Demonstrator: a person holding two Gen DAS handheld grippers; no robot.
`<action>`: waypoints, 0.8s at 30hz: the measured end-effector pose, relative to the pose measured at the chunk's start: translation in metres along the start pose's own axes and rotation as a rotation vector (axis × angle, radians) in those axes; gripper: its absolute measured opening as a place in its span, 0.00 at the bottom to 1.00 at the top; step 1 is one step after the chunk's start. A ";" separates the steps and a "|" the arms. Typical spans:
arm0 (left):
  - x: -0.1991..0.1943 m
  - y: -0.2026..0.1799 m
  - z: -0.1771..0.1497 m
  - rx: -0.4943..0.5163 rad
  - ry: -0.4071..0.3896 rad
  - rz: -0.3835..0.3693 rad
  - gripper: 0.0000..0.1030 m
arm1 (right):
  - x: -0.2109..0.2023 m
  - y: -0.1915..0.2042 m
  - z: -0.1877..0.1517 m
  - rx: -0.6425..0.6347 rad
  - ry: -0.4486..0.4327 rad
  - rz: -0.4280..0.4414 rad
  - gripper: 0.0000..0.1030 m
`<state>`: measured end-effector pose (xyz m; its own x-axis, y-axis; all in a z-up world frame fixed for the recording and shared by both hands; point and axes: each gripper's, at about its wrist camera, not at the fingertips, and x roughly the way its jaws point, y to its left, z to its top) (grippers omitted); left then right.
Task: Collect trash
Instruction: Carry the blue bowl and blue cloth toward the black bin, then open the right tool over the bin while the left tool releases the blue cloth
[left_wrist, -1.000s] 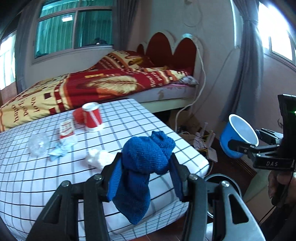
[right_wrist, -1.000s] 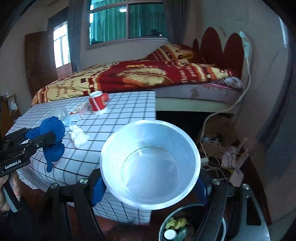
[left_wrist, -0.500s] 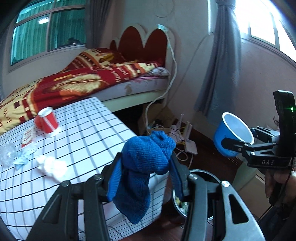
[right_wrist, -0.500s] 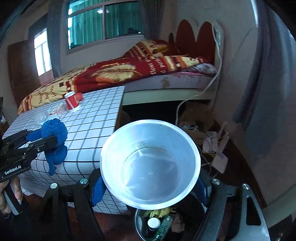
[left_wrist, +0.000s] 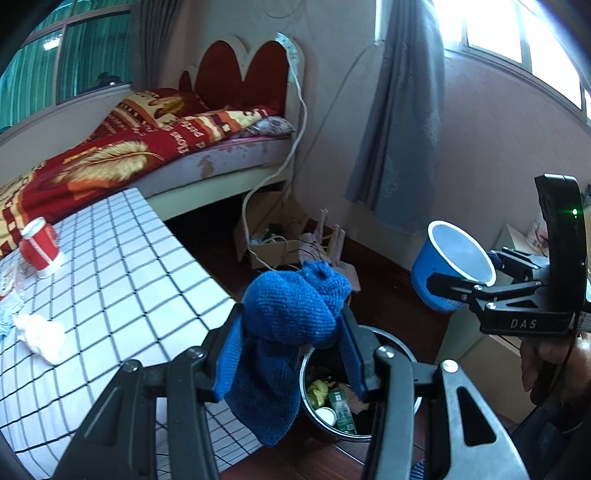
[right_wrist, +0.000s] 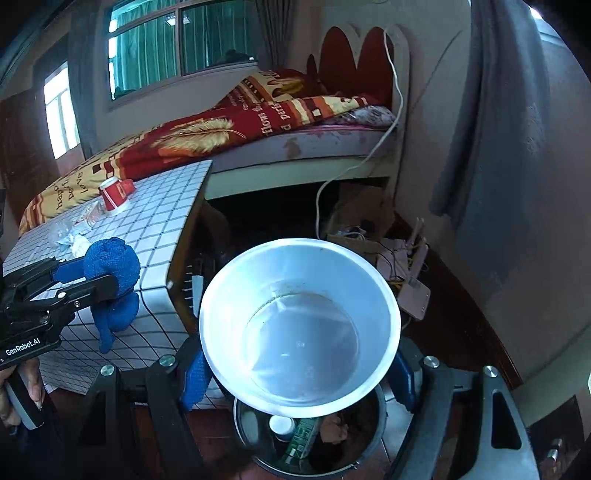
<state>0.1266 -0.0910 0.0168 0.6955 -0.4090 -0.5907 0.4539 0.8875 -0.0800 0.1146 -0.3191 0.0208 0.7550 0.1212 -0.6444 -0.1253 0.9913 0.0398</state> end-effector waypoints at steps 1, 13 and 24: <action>0.003 -0.004 -0.001 0.005 0.007 -0.008 0.49 | 0.000 -0.003 -0.002 0.004 0.004 -0.003 0.77; 0.043 -0.049 -0.020 0.045 0.101 -0.110 0.49 | -0.001 -0.044 -0.046 0.040 0.067 -0.054 0.77; 0.089 -0.063 -0.046 0.044 0.239 -0.165 0.49 | 0.027 -0.047 -0.088 -0.028 0.169 -0.029 0.77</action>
<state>0.1345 -0.1731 -0.0671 0.4618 -0.4808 -0.7453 0.5772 0.8009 -0.1590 0.0847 -0.3670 -0.0655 0.6396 0.0804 -0.7645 -0.1253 0.9921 -0.0005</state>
